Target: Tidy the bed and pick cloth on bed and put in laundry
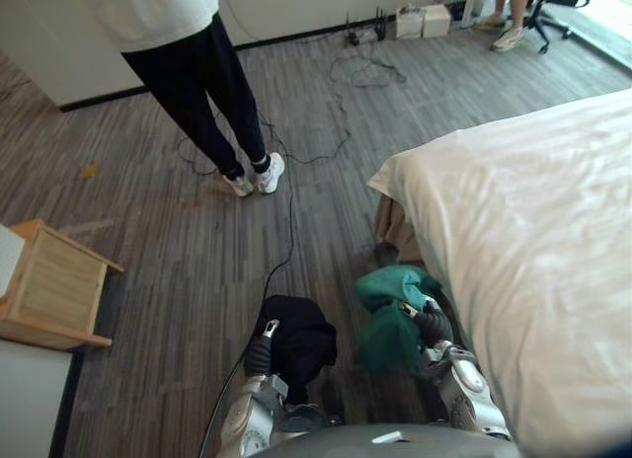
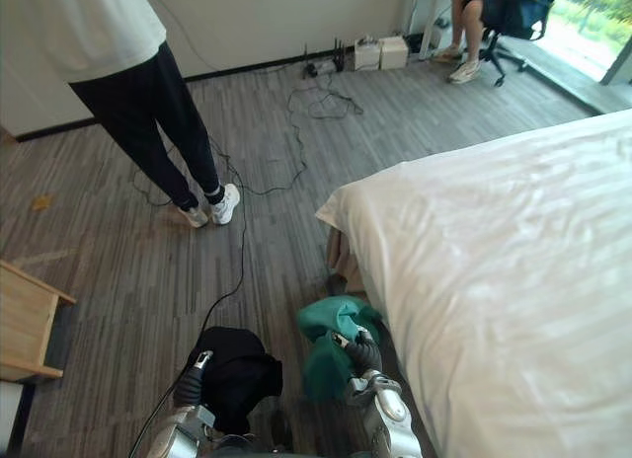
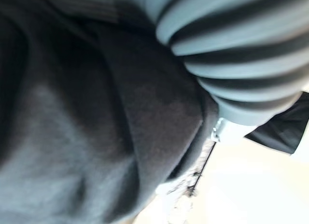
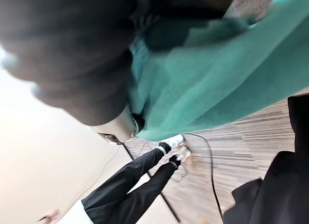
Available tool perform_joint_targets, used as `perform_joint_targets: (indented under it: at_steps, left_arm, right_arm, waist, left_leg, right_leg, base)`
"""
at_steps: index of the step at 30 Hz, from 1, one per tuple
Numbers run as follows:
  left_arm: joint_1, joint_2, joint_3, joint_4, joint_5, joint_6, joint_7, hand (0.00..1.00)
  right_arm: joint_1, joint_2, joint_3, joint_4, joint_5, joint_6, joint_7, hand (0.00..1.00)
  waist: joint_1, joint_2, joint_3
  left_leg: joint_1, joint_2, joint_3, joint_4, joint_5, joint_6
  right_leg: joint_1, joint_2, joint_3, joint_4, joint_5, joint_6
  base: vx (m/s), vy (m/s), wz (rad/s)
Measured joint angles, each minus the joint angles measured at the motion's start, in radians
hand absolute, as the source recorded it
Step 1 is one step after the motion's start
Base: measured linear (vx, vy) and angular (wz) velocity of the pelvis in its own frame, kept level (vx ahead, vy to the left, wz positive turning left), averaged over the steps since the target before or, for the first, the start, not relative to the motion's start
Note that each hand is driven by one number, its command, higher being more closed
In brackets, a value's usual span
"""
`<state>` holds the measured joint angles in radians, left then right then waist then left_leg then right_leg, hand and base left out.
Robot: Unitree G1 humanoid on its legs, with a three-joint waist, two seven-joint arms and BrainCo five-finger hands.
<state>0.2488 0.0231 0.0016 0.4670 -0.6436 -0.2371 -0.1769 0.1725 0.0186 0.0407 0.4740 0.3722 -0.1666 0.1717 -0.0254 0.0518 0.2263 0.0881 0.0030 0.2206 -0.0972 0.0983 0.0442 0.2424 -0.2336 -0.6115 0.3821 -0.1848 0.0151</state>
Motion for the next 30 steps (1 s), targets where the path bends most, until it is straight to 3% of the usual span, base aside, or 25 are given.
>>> perform_joint_targets:
  at_steps: [1,3,5,7,8,10,11,17,27,30]
  left_arm:
    - [-0.030,0.025,-0.011,-0.023,-0.002,0.010,0.000,1.00]
    - [-0.055,0.051,-0.020,-0.020,-0.002,0.019,0.004,1.00]
    - [-0.064,0.070,-0.025,-0.033,-0.001,0.020,0.012,1.00]
    - [-0.040,0.082,-0.029,-0.098,0.001,0.029,0.025,1.00]
    - [-0.036,0.076,-0.033,-0.097,0.001,0.037,0.031,1.00]
    - [0.012,0.041,-0.047,-0.110,0.002,0.056,0.031,1.00]
    - [0.064,-0.021,-0.078,-0.212,0.005,0.082,0.030,1.00]
    - [0.064,-0.020,-0.081,-0.211,0.005,0.082,0.033,1.00]
    - [0.049,-0.012,-0.126,-0.068,0.089,0.071,0.214,1.00]
    - [0.043,-0.009,-0.126,-0.047,0.090,0.054,0.264,1.00]
  right_arm:
    - [0.037,-0.007,-0.002,-0.026,0.013,-0.003,-0.022,1.00]
    - [0.073,-0.009,0.007,-0.062,0.038,-0.016,-0.029,1.00]
    - [0.071,-0.007,0.008,-0.093,0.049,-0.025,-0.026,1.00]
    - [0.060,0.006,0.006,-0.164,0.056,-0.029,-0.014,1.00]
    - [0.055,0.004,0.002,-0.175,0.056,-0.030,-0.012,1.00]
    - [0.062,-0.001,0.003,-0.213,0.056,-0.029,0.002,1.00]
    - [0.228,0.019,0.010,-0.322,0.068,-0.019,0.018,1.00]
    - [0.225,0.020,0.012,-0.318,0.068,-0.019,0.017,1.00]
    - [0.145,0.020,0.055,-0.116,0.067,-0.009,-0.044,1.00]
    - [0.113,0.017,0.058,-0.095,0.065,0.000,-0.052,1.00]
  waist:
    - [-0.015,-0.008,0.004]
    - [-0.025,-0.010,0.006]
    - [-0.021,-0.024,0.003]
    - [-0.012,-0.088,-0.012]
    - [-0.012,-0.086,-0.012]
    - [-0.011,-0.047,-0.024]
    - [-0.013,-0.052,-0.139]
    - [-0.014,-0.055,-0.137]
    - [-0.009,-0.068,-0.133]
    - [-0.008,-0.078,-0.124]
  left_leg:
    - [-0.006,0.019,-0.074,0.001,0.006,0.004]
    - [-0.009,0.040,-0.149,0.001,0.017,-0.006]
    - [0.002,0.040,-0.167,0.001,0.018,-0.009]
    - [0.016,-0.009,-0.167,0.000,0.009,-0.030]
    - [0.027,-0.006,-0.165,-0.001,0.006,-0.036]
    - [0.036,0.018,-0.120,-0.006,-0.008,-0.049]
    - [0.047,0.033,0.016,-0.007,-0.054,-0.051]
    - [0.047,0.032,0.016,-0.007,-0.053,-0.052]
    - [0.031,0.028,-0.020,-0.007,-0.039,-0.055]
    - [-0.020,0.034,-0.037,0.066,-0.069,-0.059]
  right_leg:
    - [-0.065,0.027,0.154,0.099,-0.044,-0.022]
    - [-0.088,0.099,0.288,0.032,-0.105,-0.003]
    - [-0.107,0.113,0.352,-0.066,-0.103,0.017]
    - [-0.155,0.055,0.368,-0.161,0.020,0.052]
    - [-0.145,0.053,0.378,-0.159,0.011,0.056]
    - [-0.145,0.077,0.391,-0.184,0.014,0.047]
    - [-0.094,0.074,0.401,-0.271,0.069,0.072]
    - [-0.094,0.074,0.401,-0.272,0.067,0.069]
    - [-0.092,0.084,0.377,-0.308,0.059,0.062]
    - [-0.093,0.084,0.359,-0.313,0.056,0.061]
  base:
    - [0.19,-0.007,1.43]
    - [0.16,-0.058,1.43]
    - [0.12,-0.080,0.82]
    - [0.08,-0.146,0.24]
    - [0.05,-0.145,-0.15]
    - [0.00,-0.107,-0.45]
    - [-0.02,-0.049,-0.27]
    - [0.00,0.000,0.00]
    - [0.02,-0.003,0.08]
    - [0.07,-0.024,0.20]
